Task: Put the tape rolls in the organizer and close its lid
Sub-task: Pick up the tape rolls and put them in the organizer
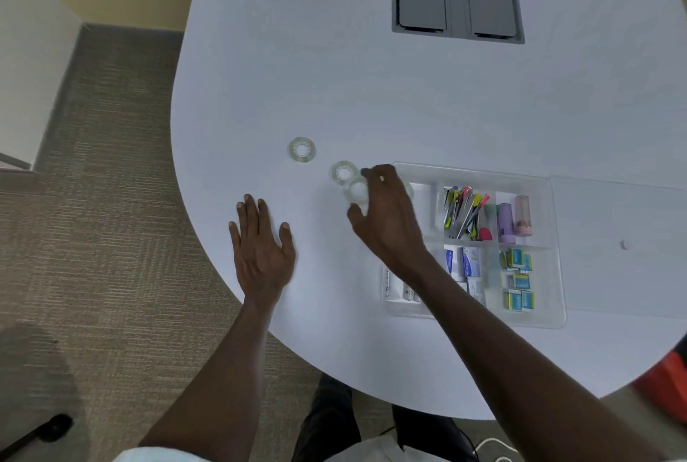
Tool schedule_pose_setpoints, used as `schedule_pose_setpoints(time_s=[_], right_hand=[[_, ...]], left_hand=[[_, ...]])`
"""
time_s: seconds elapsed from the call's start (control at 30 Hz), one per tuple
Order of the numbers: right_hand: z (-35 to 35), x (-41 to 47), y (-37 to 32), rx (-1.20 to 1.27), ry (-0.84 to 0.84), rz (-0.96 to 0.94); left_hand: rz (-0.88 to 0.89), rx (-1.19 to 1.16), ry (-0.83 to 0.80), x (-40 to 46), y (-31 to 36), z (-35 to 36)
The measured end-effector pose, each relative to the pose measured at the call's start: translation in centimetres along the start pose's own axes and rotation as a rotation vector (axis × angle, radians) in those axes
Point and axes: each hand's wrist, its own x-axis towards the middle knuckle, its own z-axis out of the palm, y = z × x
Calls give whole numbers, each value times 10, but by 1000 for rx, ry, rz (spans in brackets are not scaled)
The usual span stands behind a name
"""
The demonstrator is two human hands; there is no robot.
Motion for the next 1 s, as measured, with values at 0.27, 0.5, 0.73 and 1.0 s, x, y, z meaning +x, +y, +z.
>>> schedule_pose_setpoints(time_s=[0.27, 0.5, 0.73, 1.0], right_hand=[[-39, -1, 57, -243, -175, 275], [-36, 12, 65, -290, -347, 298], [-22, 16, 65, -256, -462, 352], [-17, 9, 65, -264, -406, 327]], left_hand=[[-2, -4, -2, -1, 0, -1], [-1, -6, 13, -1, 1, -1], [-5, -8, 4, 0, -1, 1], [-9, -16, 7, 0, -1, 1]])
